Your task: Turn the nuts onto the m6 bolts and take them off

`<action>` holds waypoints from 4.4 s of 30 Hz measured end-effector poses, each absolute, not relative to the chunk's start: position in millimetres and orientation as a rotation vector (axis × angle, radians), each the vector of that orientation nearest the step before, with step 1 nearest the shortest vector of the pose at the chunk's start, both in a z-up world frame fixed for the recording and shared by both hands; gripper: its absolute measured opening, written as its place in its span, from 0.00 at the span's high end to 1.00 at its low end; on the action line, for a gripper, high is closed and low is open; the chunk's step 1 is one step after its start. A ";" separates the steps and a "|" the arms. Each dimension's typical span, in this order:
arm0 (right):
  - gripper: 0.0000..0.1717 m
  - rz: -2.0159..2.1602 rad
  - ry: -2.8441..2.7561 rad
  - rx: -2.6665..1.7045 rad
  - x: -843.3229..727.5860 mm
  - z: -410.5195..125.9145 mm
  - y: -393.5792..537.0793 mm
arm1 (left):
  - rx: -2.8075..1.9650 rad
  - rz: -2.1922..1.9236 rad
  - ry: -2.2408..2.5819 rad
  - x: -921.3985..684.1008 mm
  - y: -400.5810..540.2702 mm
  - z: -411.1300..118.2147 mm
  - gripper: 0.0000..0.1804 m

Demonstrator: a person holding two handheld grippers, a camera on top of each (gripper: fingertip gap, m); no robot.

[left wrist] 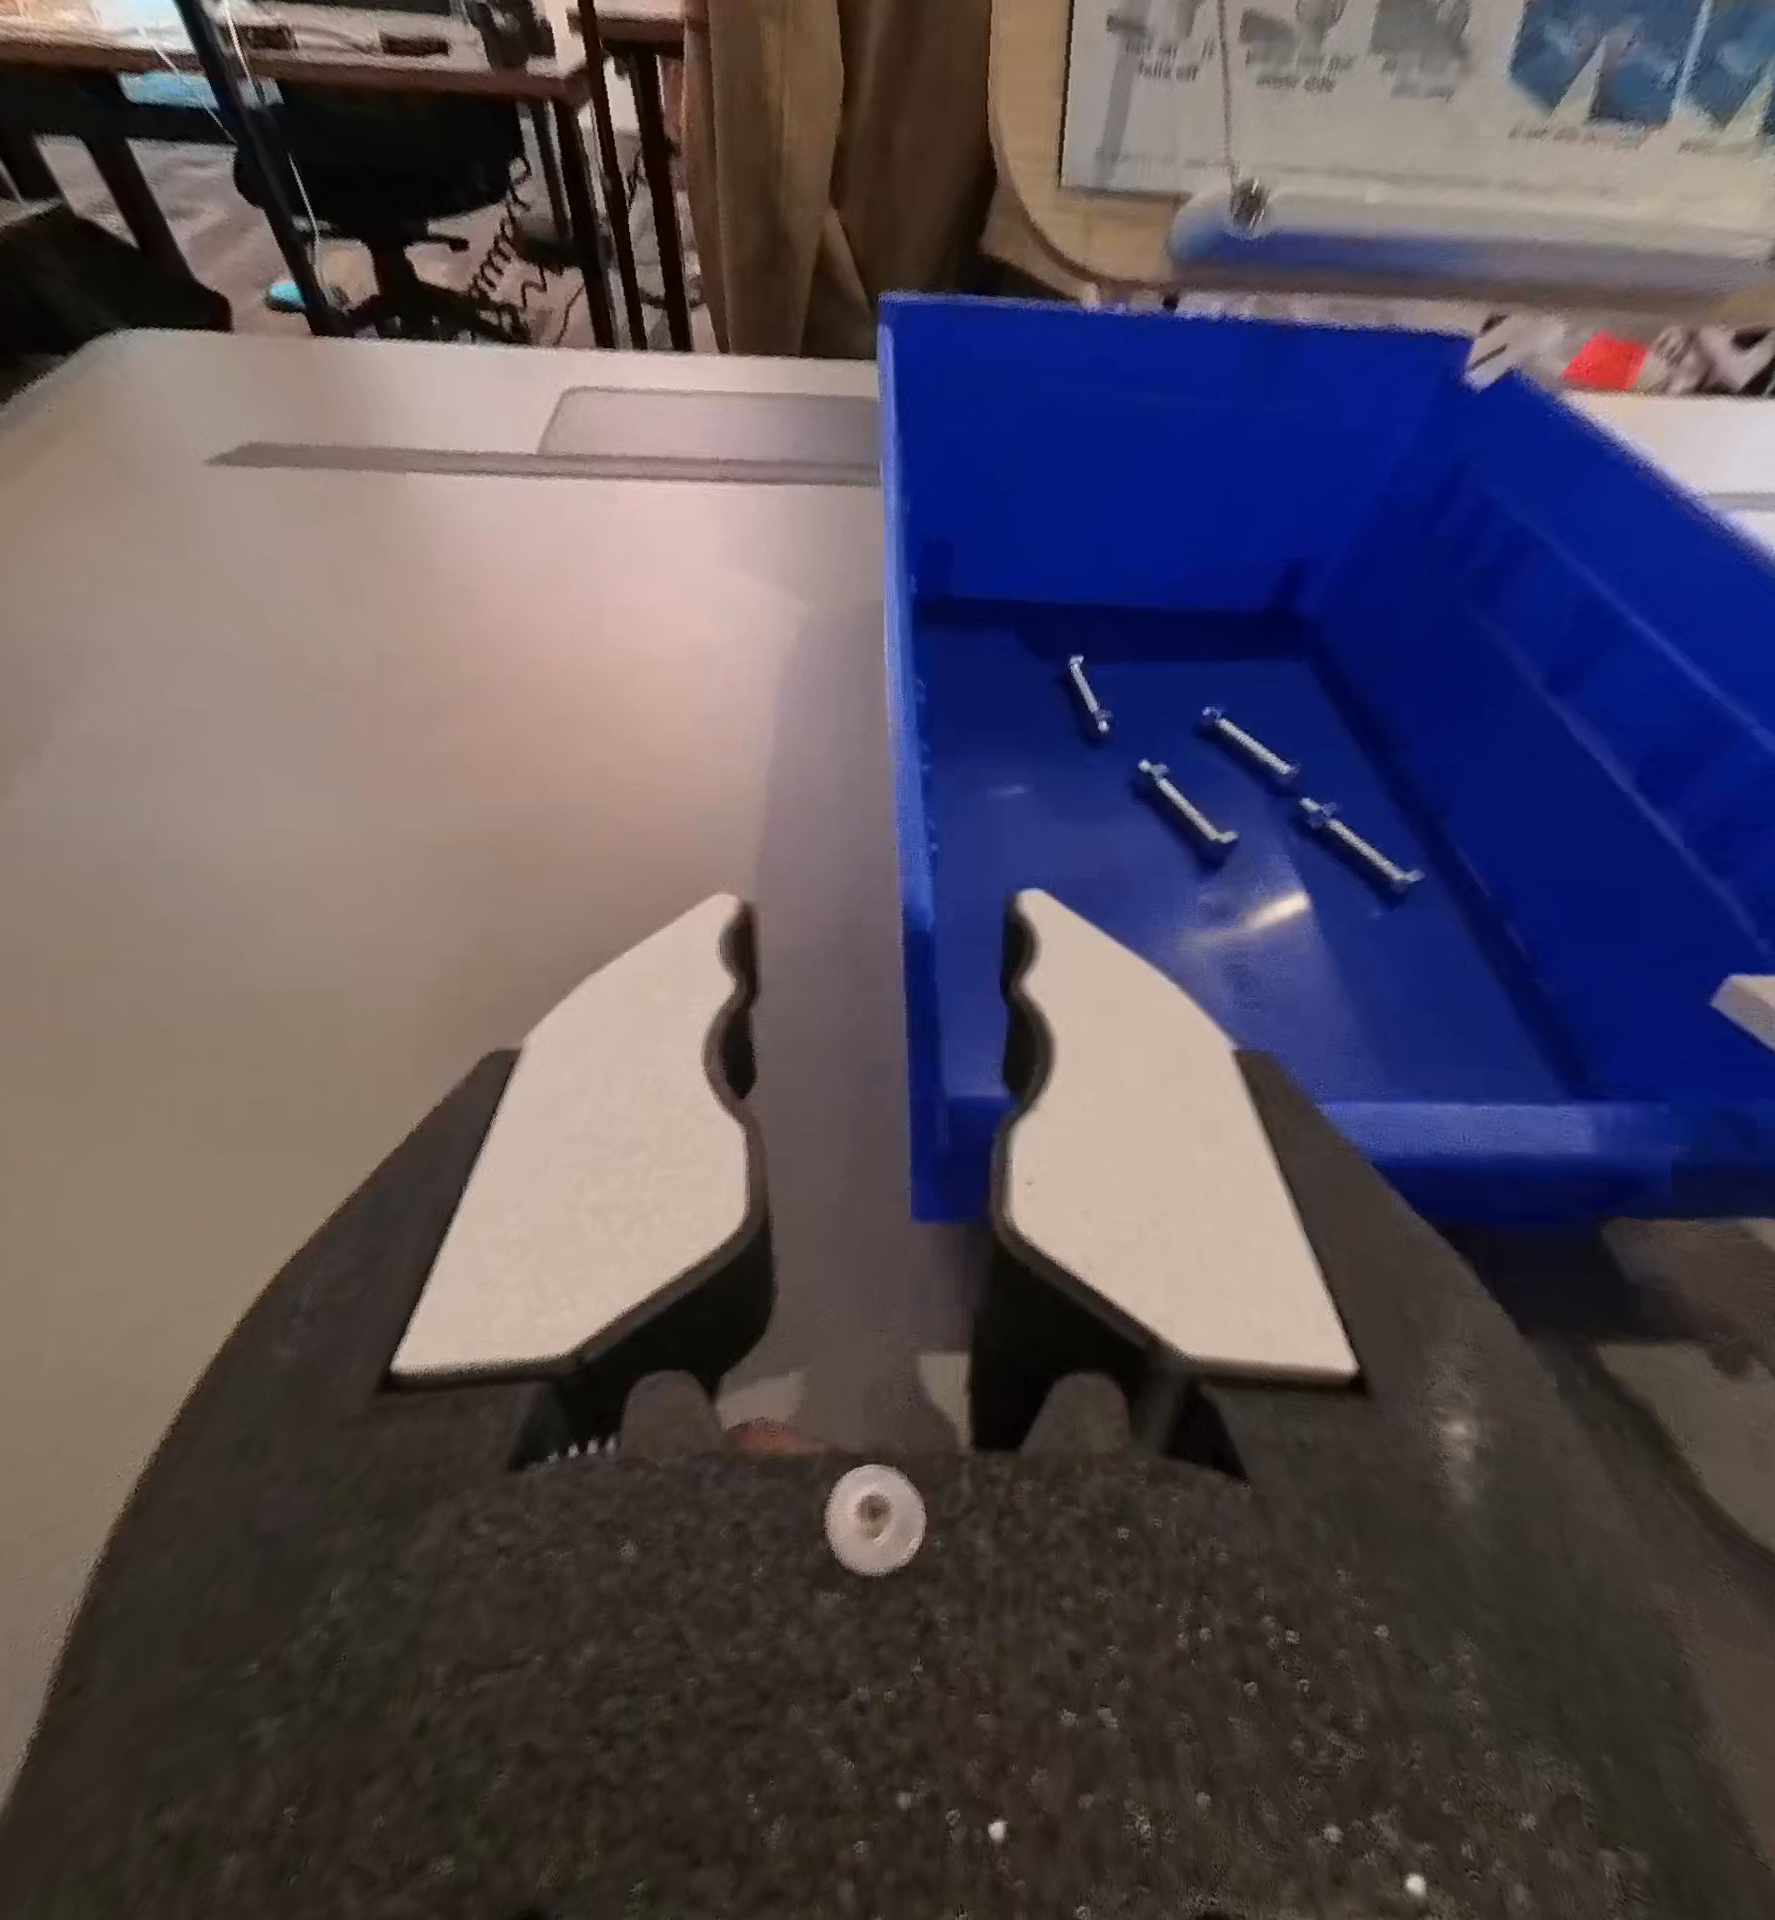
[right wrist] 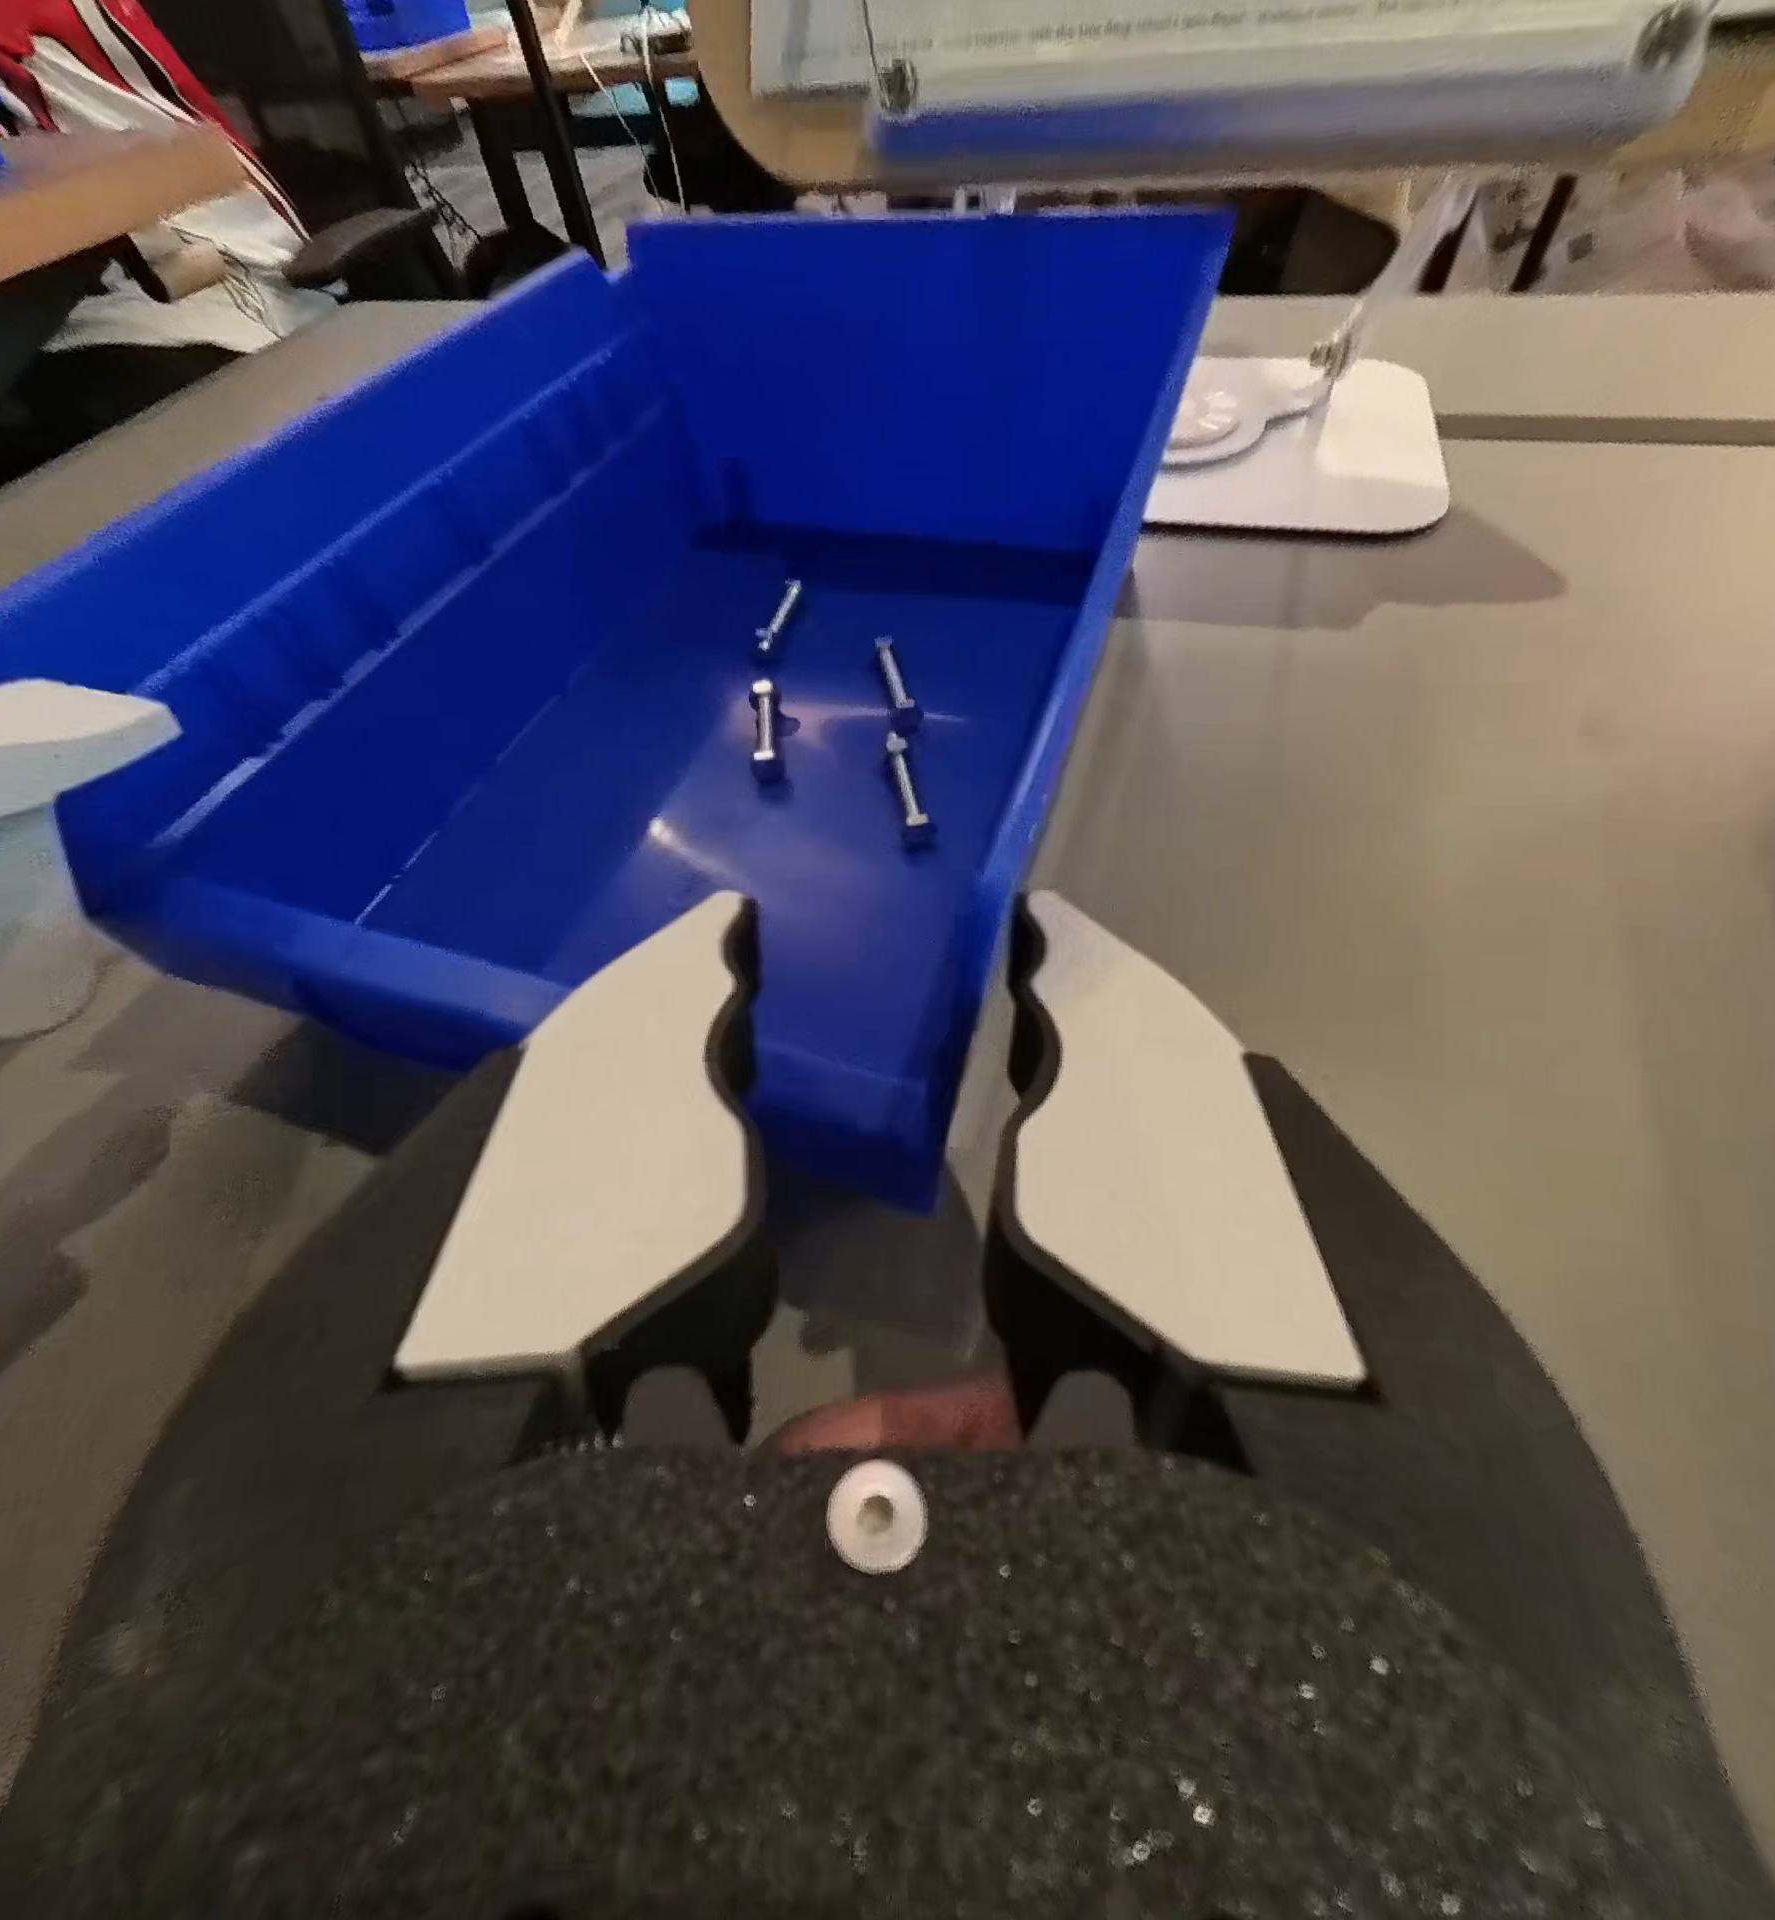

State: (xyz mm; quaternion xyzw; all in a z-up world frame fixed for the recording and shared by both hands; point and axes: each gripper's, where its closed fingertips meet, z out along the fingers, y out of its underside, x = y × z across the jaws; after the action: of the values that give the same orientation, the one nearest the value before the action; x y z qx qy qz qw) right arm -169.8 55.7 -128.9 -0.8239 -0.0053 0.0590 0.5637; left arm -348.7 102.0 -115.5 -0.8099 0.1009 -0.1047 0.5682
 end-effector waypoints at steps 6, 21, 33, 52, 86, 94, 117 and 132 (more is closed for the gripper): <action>0.96 0.128 0.129 -1.966 -156.4 -131.0 63.2 | -1.931 -0.247 0.279 -343.5 97.7 -123.7 0.99; 0.95 0.196 0.007 -1.921 -320.0 -113.6 69.1 | -1.896 -0.132 0.190 -507.3 90.9 -96.6 0.99; 0.82 0.208 -0.073 -1.946 -354.8 -127.8 79.0 | -1.957 -0.199 0.115 -533.4 108.7 -126.8 0.83; 0.79 -0.302 0.353 -1.725 189.3 -48.7 -119.8 | -1.779 -0.759 0.828 -28.5 -42.8 -85.6 0.73; 0.96 -0.172 0.269 -2.034 296.7 -129.2 -73.8 | -1.880 -0.900 0.906 123.4 -55.0 -119.6 0.60; 0.86 -0.298 0.305 -2.015 303.1 -118.3 -88.8 | -1.900 -0.937 0.913 92.4 -58.3 -115.9 0.63; 0.85 0.161 -0.166 -1.932 -38.1 -107.1 -64.7 | -2.002 -0.017 -0.046 -553.7 89.8 -116.3 0.67; 0.86 0.274 -0.103 -2.012 -40.9 -124.9 -67.5 | -1.992 -0.160 -0.018 -550.8 117.2 -118.5 0.97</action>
State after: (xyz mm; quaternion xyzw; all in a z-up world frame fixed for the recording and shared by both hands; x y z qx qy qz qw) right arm -40.9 -67.5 -124.9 -0.8414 -0.0429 0.1147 0.5264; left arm -550.8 117.2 -118.5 -0.8384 -0.0076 -0.0671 0.5409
